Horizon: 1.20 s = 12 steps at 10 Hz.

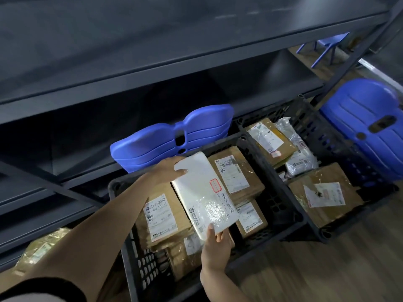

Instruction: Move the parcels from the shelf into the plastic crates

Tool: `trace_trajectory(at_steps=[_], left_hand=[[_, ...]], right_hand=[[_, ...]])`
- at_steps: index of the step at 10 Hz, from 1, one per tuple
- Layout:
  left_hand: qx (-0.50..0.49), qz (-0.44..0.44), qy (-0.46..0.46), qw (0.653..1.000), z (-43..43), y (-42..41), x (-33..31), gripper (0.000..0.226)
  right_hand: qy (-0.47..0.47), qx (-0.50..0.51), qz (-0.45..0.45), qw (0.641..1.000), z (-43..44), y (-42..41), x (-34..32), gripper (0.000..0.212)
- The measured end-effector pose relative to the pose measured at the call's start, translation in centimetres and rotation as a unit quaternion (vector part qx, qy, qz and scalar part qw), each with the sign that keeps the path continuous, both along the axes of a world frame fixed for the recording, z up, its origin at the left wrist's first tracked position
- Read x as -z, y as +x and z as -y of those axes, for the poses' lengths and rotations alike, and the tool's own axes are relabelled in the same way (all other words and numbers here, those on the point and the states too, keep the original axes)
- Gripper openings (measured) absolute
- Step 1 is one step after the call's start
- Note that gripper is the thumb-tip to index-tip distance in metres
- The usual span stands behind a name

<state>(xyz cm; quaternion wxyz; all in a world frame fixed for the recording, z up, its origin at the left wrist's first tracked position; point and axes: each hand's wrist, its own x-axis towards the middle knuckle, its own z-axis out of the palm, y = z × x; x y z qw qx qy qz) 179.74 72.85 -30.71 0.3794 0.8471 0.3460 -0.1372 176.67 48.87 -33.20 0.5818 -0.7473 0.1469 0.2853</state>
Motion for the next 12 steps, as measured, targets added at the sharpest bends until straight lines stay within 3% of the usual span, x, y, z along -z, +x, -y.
trace_trajectory(at_steps=[1,2,3,4,5,6,7,8,9,10,11,12], left_hand=[[0.004,0.001,0.038,0.999,0.4,0.3,0.4,0.057],[0.011,0.022,0.129,0.991,1.3,0.4,0.0,0.057],[0.018,0.046,0.192,0.980,2.8,-0.5,-1.2,0.063],[0.109,0.012,0.229,0.967,5.4,-1.5,-2.1,0.071],[0.172,-0.039,0.236,0.956,8.0,-2.1,-1.8,0.079],[0.176,-0.065,0.231,0.955,8.7,-2.2,-1.0,0.086],[0.183,-0.073,0.221,0.955,8.5,-1.8,-0.8,0.088],[0.188,-0.073,0.212,0.956,8.4,-1.7,-0.7,0.088],[0.183,-0.081,0.223,0.954,8.4,-1.7,-0.7,0.088],[0.174,-0.093,0.245,0.949,9.2,-1.9,-1.7,0.082],[0.149,-0.092,0.253,0.951,10.1,-3.0,-2.7,0.078],[0.131,-0.087,0.268,0.950,10.4,-3.9,-4.2,0.075]], right_hand=[[-0.007,-0.032,0.019,0.999,0.3,0.1,0.2,0.054],[-0.018,-0.088,0.005,0.996,1.1,0.6,0.4,0.068],[-0.037,-0.146,0.052,0.987,2.4,1.4,-0.7,0.084],[-0.147,-0.332,0.215,0.907,3.5,3.4,-2.2,0.082],[-0.250,-0.479,0.289,0.790,3.6,5.1,-2.4,0.102],[-0.338,-0.526,0.307,0.717,3.2,5.5,-2.0,0.098],[-0.369,-0.543,0.293,0.695,3.0,5.7,-1.1,0.084],[-0.385,-0.546,0.289,0.685,2.8,5.7,-1.7,0.089],[-0.366,-0.588,0.287,0.662,2.8,6.3,-2.4,0.077],[-0.365,-0.603,0.294,0.646,3.1,7.1,-3.3,0.078],[-0.343,-0.601,0.308,0.653,3.3,7.9,-4.6,0.075],[-0.318,-0.603,0.365,0.634,2.9,9.5,-6.5,0.068]])
